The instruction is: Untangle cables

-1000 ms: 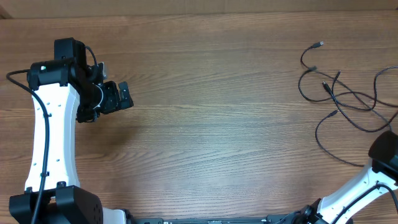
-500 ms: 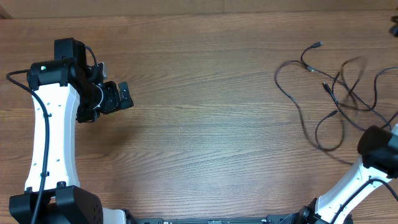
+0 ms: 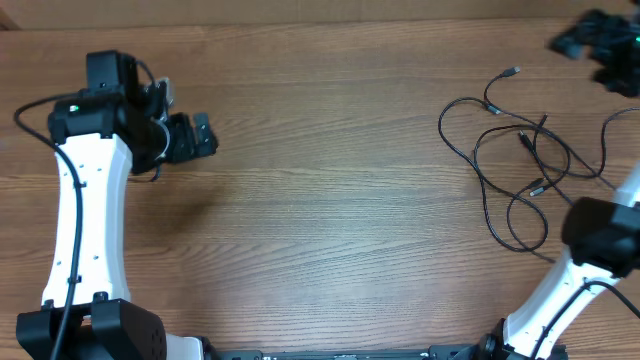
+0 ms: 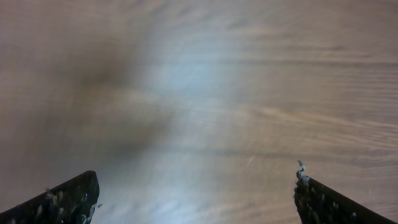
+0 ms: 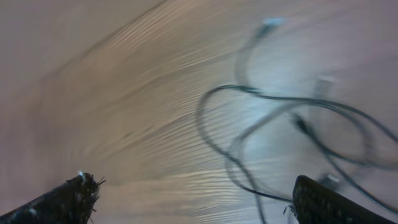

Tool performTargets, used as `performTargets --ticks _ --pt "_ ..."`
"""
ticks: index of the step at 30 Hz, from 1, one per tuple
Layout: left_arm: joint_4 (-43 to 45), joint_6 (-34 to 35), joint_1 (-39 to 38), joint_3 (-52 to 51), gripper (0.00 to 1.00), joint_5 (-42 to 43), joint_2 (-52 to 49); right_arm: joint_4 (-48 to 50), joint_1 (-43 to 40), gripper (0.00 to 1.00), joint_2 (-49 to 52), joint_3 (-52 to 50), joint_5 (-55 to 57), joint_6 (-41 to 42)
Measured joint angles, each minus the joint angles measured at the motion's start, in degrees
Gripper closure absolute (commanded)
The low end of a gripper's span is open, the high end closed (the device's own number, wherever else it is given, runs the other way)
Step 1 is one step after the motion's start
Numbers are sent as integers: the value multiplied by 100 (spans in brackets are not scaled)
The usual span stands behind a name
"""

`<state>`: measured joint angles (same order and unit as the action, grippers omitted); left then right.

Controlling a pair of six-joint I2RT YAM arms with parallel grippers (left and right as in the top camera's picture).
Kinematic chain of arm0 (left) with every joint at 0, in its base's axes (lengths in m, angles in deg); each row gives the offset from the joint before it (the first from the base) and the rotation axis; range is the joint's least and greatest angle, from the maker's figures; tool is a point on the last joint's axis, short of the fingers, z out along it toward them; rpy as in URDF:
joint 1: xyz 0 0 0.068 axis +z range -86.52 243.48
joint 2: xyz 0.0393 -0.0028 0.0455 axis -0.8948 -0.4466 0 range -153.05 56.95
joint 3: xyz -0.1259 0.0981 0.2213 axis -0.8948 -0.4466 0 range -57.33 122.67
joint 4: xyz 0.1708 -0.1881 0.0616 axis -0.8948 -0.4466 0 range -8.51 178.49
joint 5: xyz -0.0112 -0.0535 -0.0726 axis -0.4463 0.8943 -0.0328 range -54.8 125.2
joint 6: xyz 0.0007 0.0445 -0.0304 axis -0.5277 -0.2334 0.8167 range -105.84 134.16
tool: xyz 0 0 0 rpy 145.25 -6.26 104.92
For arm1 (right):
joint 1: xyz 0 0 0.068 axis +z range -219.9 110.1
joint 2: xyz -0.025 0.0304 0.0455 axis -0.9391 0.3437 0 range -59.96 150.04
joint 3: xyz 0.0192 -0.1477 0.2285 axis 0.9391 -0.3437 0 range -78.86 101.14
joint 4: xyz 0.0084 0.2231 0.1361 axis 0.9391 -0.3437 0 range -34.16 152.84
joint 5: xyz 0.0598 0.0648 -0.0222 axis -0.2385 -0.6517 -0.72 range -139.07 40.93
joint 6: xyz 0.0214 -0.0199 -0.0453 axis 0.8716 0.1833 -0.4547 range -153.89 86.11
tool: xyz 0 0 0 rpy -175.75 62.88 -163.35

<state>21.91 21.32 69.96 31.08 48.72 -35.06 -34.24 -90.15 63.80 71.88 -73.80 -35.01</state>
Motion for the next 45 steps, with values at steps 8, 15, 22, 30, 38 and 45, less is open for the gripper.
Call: performTargets --ticks 8,15,22,30,38,45 --pt "168 -175 -780 0 0 -487 0 2 1871 0 0 -212 949 -90" --pt "-1469 2 -782 -4 0 -1141 0 0 2450 0 0 -1110 1622 417" --pt "-2592 33 -640 -52 0 -1386 4 -2 2559 0 -227 -2881 1668 625" --pt "-1893 35 -634 -837 0 -1443 1117 713 2559 0 -1897 -4459 1910 695" --pt "-96 17 -634 -2192 0 -1445 4019 2863 2557 0 -4415 -6306 1982 789" --pt "105 20 -634 -2841 0 -1467 5195 3742 2559 0 -6706 -7770 2463 804"
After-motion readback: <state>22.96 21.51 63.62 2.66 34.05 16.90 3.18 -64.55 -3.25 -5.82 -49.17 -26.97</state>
